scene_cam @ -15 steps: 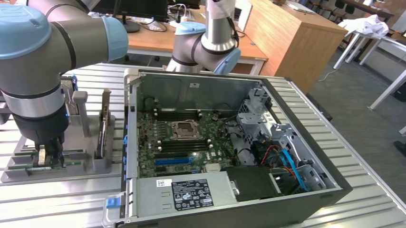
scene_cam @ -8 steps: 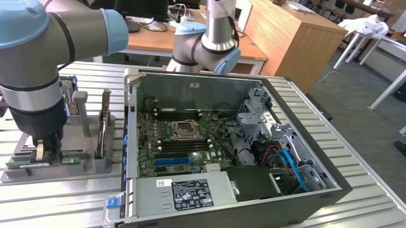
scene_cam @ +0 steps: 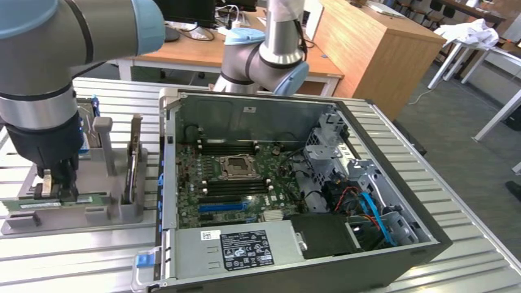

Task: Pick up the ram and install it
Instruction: 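Pick up the ram and move it above insertion slot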

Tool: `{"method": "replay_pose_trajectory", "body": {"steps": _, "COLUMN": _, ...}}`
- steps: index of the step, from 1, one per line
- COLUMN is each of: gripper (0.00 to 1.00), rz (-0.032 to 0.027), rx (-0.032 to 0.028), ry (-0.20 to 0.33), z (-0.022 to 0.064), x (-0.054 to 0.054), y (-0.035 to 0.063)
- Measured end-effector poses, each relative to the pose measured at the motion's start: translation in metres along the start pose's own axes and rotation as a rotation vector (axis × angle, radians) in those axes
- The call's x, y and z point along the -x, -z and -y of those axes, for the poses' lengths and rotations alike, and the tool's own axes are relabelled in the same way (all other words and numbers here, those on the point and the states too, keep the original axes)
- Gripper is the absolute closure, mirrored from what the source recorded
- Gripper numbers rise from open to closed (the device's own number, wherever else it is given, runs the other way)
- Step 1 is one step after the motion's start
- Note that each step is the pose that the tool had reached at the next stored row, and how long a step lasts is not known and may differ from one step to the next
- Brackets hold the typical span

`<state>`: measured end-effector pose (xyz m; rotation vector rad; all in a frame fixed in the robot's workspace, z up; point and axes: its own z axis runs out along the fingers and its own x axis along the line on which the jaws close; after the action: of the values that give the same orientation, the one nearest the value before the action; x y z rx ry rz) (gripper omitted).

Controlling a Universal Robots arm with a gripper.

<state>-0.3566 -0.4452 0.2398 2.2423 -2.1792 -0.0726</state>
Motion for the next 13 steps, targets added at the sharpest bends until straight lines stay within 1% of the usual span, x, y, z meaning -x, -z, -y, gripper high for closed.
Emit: {"method": "replay_pose_trajectory", "body": {"steps": 13, "gripper": 0.89, "rz": 0.0000, "rx": 0.0001, "ry": 0.000, "z": -0.0013, "x": 0.001, "y": 0.0396}}
